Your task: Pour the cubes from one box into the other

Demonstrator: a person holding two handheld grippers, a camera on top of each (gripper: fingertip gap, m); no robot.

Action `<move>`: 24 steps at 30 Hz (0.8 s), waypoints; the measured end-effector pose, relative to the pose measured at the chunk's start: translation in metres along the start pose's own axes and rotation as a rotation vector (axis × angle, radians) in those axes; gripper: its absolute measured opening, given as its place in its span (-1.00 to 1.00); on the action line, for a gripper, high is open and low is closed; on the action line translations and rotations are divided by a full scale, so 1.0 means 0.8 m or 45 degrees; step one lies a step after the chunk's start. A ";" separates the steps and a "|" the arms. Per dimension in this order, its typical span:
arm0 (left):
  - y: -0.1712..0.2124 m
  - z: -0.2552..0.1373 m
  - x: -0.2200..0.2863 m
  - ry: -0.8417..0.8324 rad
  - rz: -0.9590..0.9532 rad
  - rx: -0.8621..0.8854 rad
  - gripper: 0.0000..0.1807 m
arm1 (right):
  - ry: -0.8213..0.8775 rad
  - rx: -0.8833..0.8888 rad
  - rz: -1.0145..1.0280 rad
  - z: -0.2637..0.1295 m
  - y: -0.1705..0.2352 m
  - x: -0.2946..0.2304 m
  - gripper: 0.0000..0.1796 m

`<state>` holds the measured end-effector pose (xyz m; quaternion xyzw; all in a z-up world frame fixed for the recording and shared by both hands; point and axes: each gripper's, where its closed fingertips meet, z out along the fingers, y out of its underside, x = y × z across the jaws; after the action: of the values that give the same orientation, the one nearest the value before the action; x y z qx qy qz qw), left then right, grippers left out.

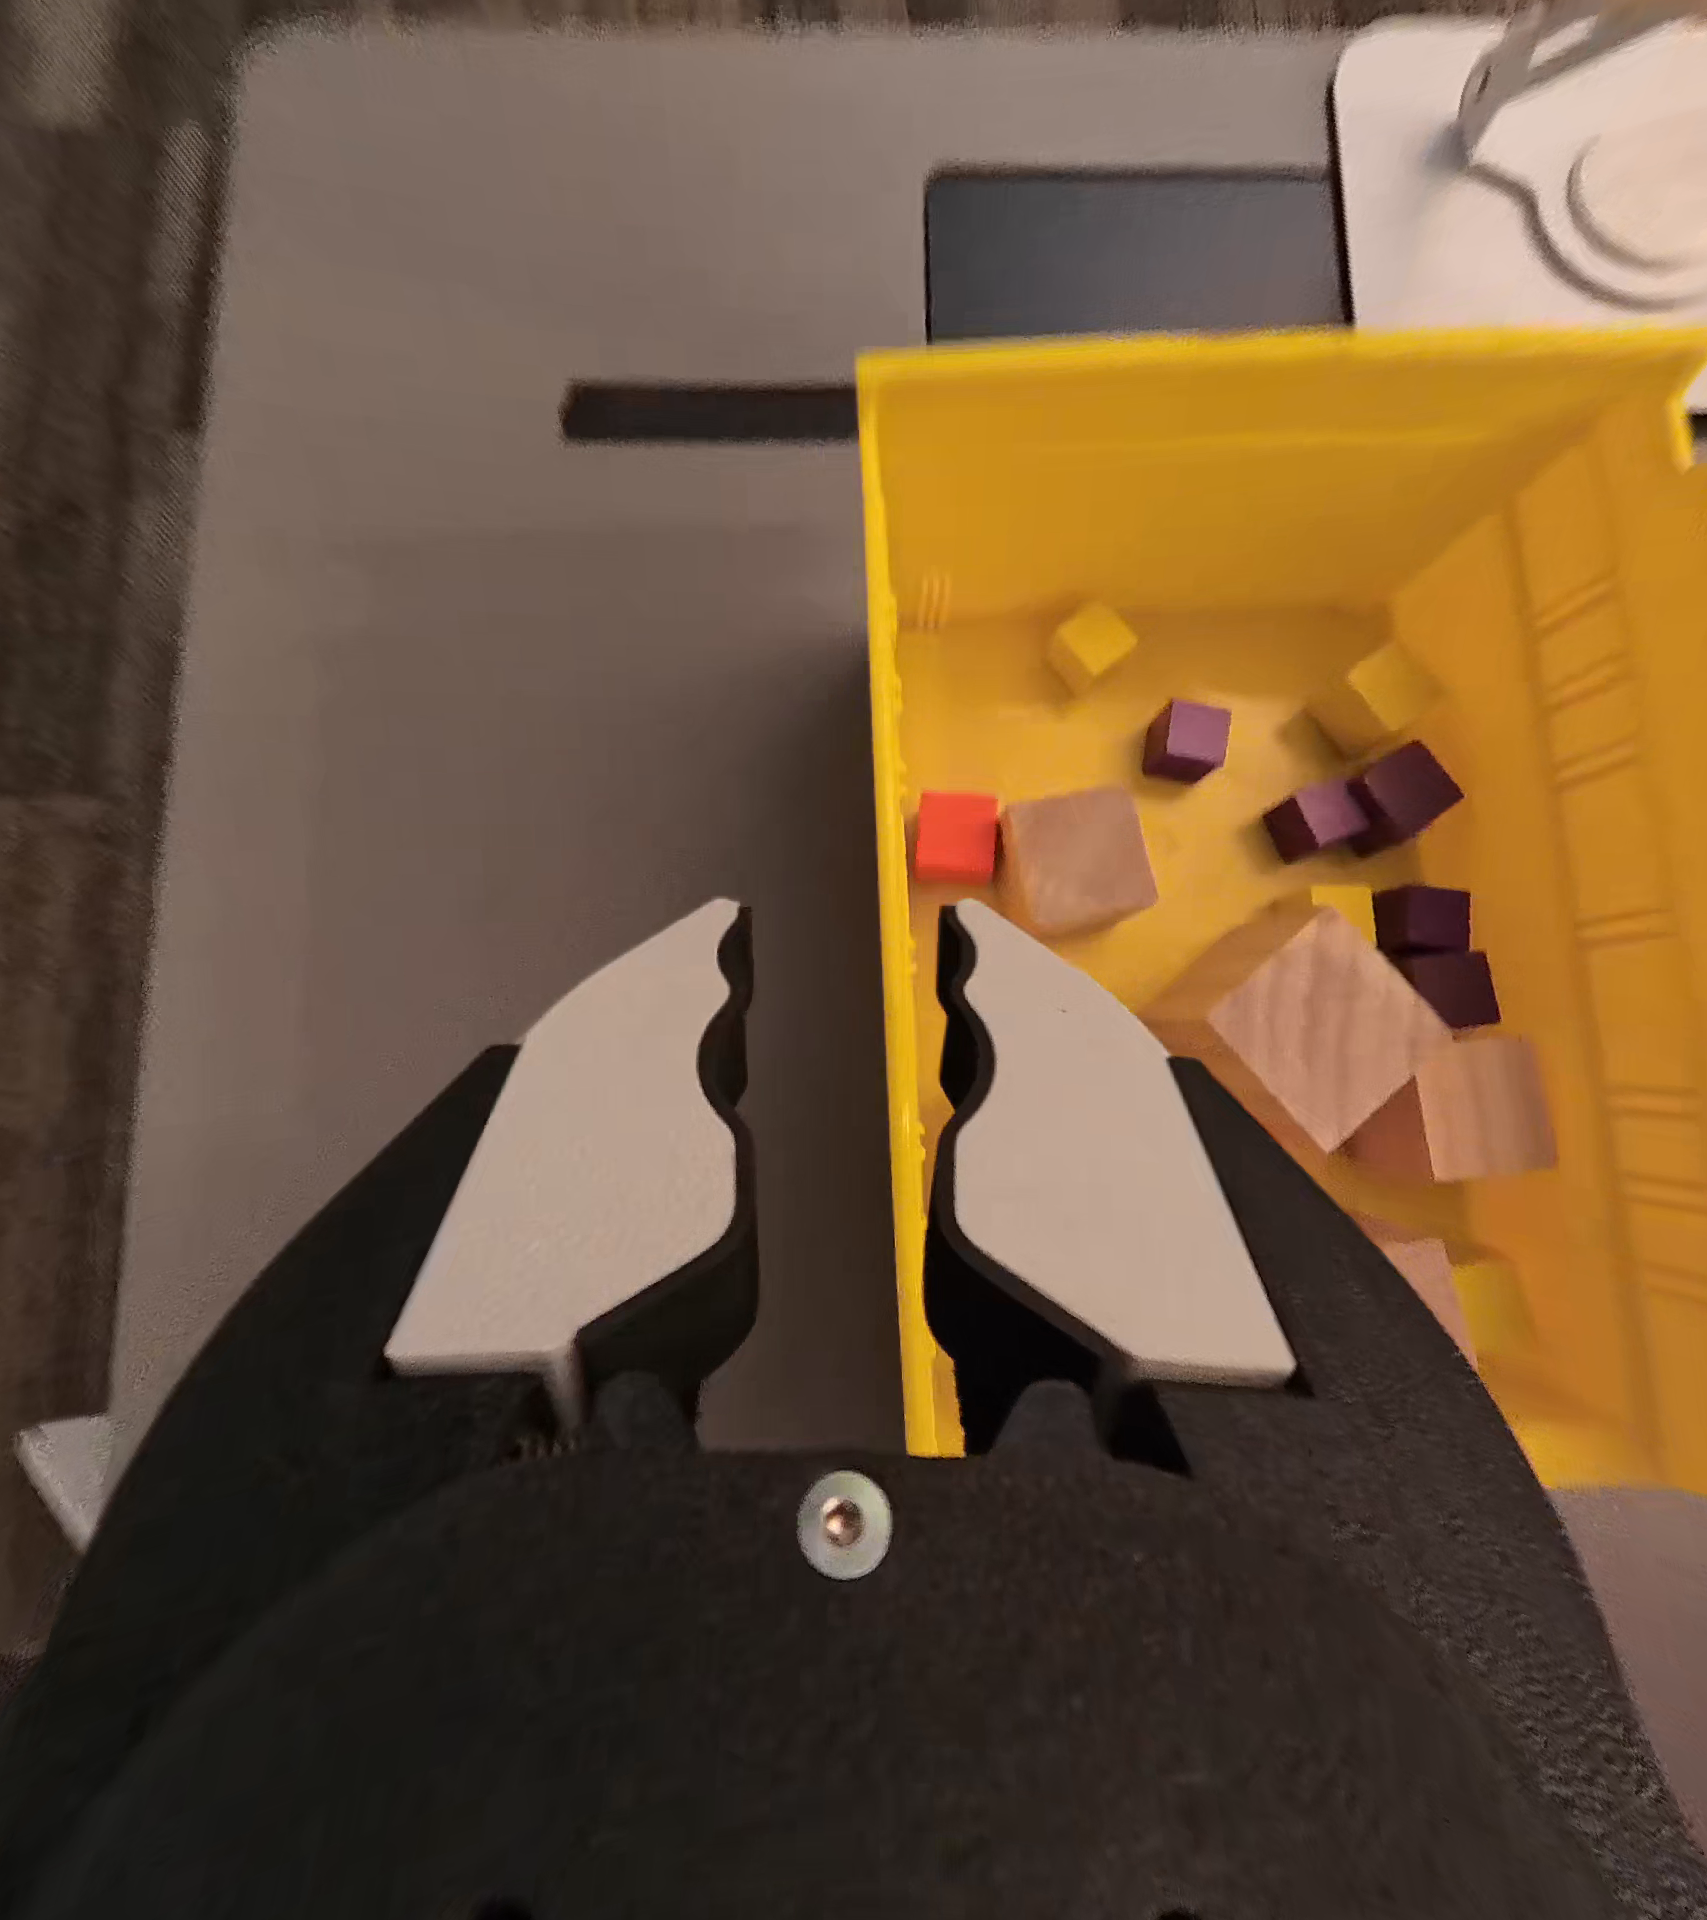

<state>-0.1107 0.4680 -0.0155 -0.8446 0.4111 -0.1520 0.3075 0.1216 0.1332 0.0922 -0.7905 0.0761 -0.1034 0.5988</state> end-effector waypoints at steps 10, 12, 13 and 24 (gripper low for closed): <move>0.056 0.043 0.013 0.194 -0.053 -0.333 -0.68 | -0.387 -0.605 0.417 0.189 0.064 -0.133 -0.26; 0.063 0.048 0.014 0.212 -0.057 -0.368 -0.70 | -0.411 -0.763 0.531 0.219 0.087 -0.147 -0.26; 0.067 0.050 0.016 0.229 -0.060 -0.389 -0.71 | -0.418 -0.833 0.573 0.229 0.096 -0.155 -0.25; 0.090 0.072 0.023 0.209 -0.019 -0.554 -0.91 | -0.033 -1.402 0.292 0.261 0.163 -0.169 -0.50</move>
<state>-0.1133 0.4426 -0.1060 -0.8788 0.4515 -0.1301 0.0826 0.0449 0.3256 -0.0974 -0.9743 0.1968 0.0269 0.1062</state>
